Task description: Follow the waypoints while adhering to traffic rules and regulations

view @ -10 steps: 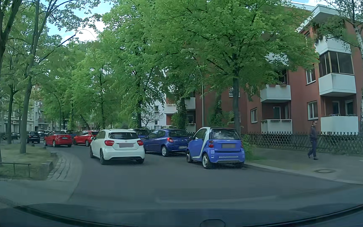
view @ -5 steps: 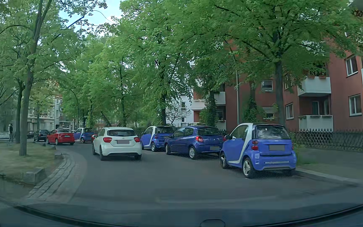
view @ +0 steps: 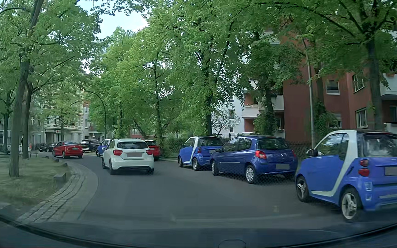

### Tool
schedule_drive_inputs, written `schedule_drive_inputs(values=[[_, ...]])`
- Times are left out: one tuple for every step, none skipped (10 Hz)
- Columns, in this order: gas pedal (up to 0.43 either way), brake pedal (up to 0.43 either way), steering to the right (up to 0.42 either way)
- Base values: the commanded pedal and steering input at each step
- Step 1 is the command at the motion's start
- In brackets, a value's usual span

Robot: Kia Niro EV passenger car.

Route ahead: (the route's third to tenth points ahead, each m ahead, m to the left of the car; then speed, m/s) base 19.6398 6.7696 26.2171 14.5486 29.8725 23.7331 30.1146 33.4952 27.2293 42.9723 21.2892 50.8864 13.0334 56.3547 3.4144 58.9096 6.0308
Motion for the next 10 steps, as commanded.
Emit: schedule_drive_inputs(values=[[0.169,0.018,-0.167],[0.169,0.018,-0.170],[0.169,0.018,-0.177],[0.157,0.018,-0.183],[0.157,0.018,-0.183],[0.110,0.018,-0.184],[0.047,0.018,-0.182],[0.020,0.018,-0.179],[0.000,0.018,-0.173],[0.000,0.018,-0.171]])
